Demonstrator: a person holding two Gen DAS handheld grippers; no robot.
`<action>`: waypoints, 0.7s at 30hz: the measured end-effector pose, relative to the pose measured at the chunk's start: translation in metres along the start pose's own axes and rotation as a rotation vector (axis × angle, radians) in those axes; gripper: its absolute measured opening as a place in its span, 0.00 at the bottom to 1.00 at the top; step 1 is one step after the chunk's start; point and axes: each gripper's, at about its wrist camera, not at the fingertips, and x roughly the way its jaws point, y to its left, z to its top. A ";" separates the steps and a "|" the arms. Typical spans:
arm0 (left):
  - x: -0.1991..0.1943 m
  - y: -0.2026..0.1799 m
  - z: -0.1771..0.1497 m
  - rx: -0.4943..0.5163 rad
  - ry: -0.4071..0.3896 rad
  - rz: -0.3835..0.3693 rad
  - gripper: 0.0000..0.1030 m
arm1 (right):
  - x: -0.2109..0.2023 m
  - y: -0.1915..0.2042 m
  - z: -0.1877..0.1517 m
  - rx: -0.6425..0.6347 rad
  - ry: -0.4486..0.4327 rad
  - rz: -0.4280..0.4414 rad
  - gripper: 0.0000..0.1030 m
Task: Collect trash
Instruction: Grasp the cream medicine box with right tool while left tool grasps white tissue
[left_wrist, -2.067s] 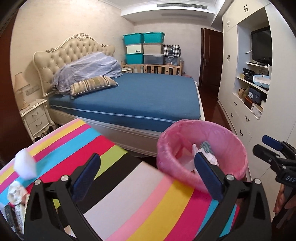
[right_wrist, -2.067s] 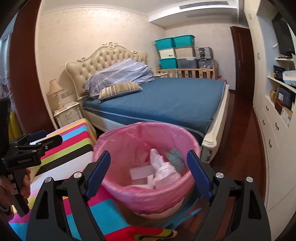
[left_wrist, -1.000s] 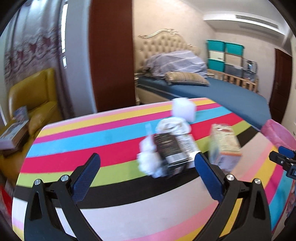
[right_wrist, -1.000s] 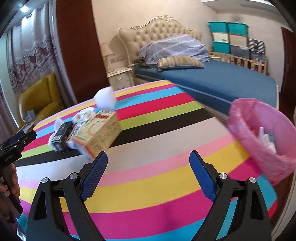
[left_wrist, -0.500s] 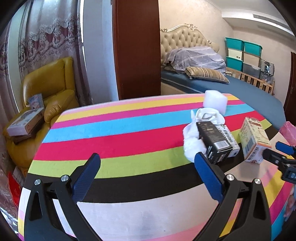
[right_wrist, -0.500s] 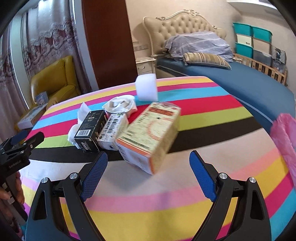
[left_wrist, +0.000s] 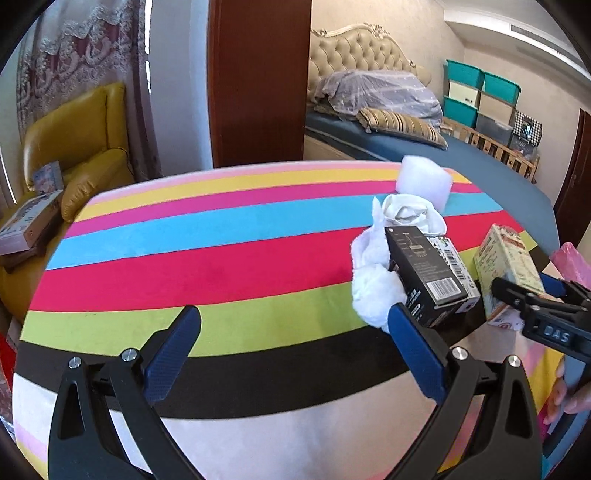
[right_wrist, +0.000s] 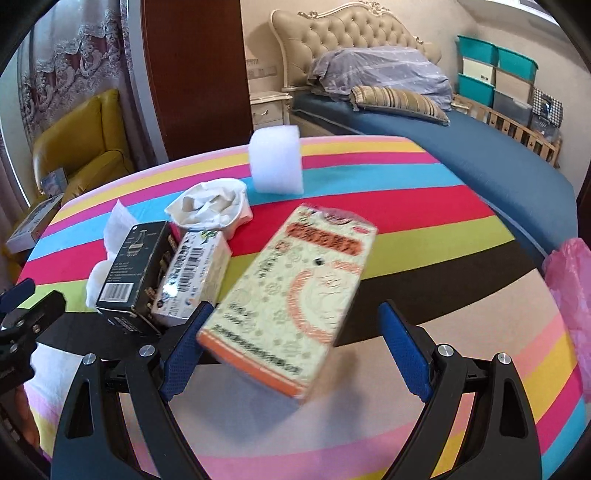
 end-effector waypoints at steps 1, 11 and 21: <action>0.004 -0.002 0.001 -0.002 0.009 -0.009 0.95 | 0.000 -0.004 0.000 0.003 0.006 0.013 0.70; 0.031 -0.024 0.017 0.011 0.042 -0.032 0.92 | -0.014 -0.024 -0.012 0.013 -0.006 0.041 0.55; 0.036 -0.040 0.014 0.030 0.071 -0.121 0.31 | -0.027 -0.030 -0.020 0.032 -0.016 0.061 0.55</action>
